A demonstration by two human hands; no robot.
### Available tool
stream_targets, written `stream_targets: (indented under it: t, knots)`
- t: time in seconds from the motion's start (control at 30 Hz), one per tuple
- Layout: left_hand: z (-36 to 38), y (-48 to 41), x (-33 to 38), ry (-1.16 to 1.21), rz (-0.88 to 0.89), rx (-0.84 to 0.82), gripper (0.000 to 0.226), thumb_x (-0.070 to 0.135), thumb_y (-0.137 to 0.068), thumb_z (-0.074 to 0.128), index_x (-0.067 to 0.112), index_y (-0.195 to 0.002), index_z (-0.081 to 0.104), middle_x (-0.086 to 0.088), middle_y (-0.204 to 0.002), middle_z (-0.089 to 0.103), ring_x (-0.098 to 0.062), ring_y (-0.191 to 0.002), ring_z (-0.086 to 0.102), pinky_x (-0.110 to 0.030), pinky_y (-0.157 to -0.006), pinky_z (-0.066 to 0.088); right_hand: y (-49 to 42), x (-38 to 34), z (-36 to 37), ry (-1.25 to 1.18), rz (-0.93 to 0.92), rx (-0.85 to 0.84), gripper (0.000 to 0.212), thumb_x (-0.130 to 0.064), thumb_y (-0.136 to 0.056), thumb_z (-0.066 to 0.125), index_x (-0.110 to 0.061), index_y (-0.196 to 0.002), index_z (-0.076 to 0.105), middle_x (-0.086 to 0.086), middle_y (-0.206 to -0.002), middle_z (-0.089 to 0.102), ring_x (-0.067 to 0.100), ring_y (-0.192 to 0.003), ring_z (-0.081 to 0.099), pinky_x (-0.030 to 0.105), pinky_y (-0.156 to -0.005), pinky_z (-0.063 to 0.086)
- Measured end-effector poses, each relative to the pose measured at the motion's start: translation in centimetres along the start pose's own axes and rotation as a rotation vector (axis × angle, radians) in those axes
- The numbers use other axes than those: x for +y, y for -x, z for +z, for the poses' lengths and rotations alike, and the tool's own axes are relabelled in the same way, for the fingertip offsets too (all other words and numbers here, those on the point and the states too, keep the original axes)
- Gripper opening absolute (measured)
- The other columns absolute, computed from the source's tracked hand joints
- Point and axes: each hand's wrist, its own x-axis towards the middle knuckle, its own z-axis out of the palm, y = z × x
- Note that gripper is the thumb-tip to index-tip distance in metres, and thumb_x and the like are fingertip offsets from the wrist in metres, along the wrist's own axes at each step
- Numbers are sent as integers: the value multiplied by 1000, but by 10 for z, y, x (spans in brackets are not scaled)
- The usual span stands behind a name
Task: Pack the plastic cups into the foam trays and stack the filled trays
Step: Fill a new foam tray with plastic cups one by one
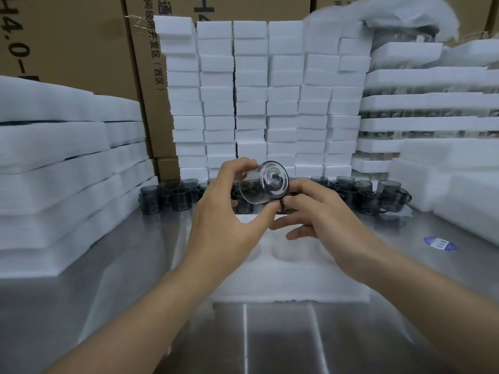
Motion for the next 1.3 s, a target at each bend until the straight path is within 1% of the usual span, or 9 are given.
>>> stream_targets:
  t: [0.1,0.37,0.47,0.6,0.77,0.9,1.0,1.2,1.3]
  knots:
    - [1,0,-1,3,-25,15,56,31,-85,89,39,-128,54,18,-128,66,-7,-129,60,-18,-98,46,1,1,1,2,-82,68,17,-15,-103,61,-21,-118,67,2,-101,80,21,-91,80,36,-74,57]
    - [2,0,-3,9,-83,34,54,43,-81,89,46,-120,52,15,-124,68,-10,-124,62,-37,-95,51,2,6,3,64,-180,117,19,-19,-100,67,-30,-116,67,-1,-101,76,19,-95,74,31,-72,60]
    - [3,-1,-3,20,-98,24,52,51,-80,84,47,-120,50,14,-121,70,-8,-119,63,-36,-92,51,3,6,4,47,-188,103,30,-28,-85,70,-35,-114,67,4,-106,70,22,-96,72,29,-71,58]
    - [2,-1,-4,23,-146,-30,65,58,-73,86,52,-127,50,16,-114,69,-8,-115,64,-37,-93,53,3,6,4,36,-256,147,40,-2,-91,71,-30,-119,67,5,-105,68,29,-95,70,30,-74,59]
    - [3,-1,-9,-56,-164,-77,71,36,-77,93,49,-135,53,20,-115,68,-13,-119,63,-44,-101,54,7,1,5,74,-347,96,43,-6,-87,61,-31,-121,64,-3,-108,76,18,-95,72,39,-83,58]
    - [2,-2,-11,-69,-153,-66,75,25,-79,92,43,-141,55,22,-123,66,-5,-117,64,-41,-103,55,7,6,6,164,-346,188,46,-14,-83,60,-40,-122,62,-14,-114,67,9,-103,66,23,-80,57]
    - [2,-2,-9,-41,-111,-73,72,15,-80,89,36,-141,58,20,-127,63,-4,-117,65,-38,-103,56,4,9,5,199,-292,198,49,-10,-93,66,-43,-128,59,-17,-123,63,3,-108,63,17,-81,54]
    - [1,-2,-6,11,-49,-114,59,10,-82,88,34,-129,61,16,-121,70,-14,-117,66,-38,-101,54,4,11,8,227,-287,106,55,-37,-81,68,-47,-134,57,-24,-118,66,0,-115,63,27,-92,56]
    - [1,-2,-5,7,-31,-131,57,11,-82,88,35,-127,61,16,-120,70,-17,-118,65,-43,-101,53,5,11,9,299,-328,102,53,-35,-84,71,-47,-134,56,-26,-119,65,2,-119,61,32,-95,55]
